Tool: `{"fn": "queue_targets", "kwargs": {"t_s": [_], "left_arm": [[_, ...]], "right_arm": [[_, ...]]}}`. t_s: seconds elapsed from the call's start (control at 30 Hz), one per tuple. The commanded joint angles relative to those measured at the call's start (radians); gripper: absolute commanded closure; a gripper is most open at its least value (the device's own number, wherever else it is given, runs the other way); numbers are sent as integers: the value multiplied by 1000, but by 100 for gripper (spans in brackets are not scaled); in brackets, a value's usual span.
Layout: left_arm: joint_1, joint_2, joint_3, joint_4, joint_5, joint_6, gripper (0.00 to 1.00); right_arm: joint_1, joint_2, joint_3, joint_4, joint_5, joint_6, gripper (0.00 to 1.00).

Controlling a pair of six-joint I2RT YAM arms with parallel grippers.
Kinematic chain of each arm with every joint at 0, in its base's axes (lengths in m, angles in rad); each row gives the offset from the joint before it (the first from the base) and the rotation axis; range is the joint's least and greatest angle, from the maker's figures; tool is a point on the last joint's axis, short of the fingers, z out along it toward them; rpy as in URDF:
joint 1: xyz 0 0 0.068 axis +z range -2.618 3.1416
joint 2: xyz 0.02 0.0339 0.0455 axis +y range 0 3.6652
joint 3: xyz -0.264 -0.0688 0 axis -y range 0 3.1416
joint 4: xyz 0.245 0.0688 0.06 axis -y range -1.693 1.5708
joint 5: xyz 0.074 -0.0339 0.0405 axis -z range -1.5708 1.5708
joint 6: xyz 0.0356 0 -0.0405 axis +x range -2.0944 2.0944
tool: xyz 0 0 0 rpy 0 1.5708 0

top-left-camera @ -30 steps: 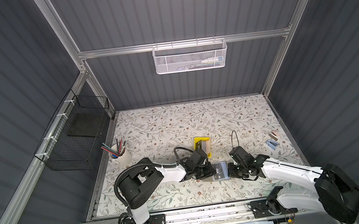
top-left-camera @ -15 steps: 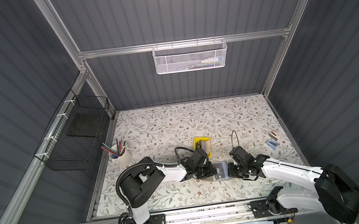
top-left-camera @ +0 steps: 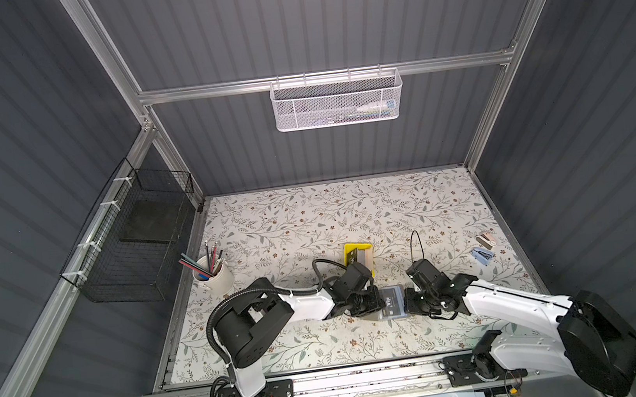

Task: Put the credit cards into the card holder

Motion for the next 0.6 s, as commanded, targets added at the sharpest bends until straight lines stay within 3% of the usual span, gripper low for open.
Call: {"fn": "queue_targets", "kwargs": {"t_s": [0.0, 0.57], "left_arm": [[-29, 7, 42, -63, -29, 41, 87], [-35, -26, 58, -166, -96, 54, 81]], "right_arm": [[-1, 21, -18, -18, 9, -9, 95], [-1, 21, -21, -18, 9, -9, 95]]}}
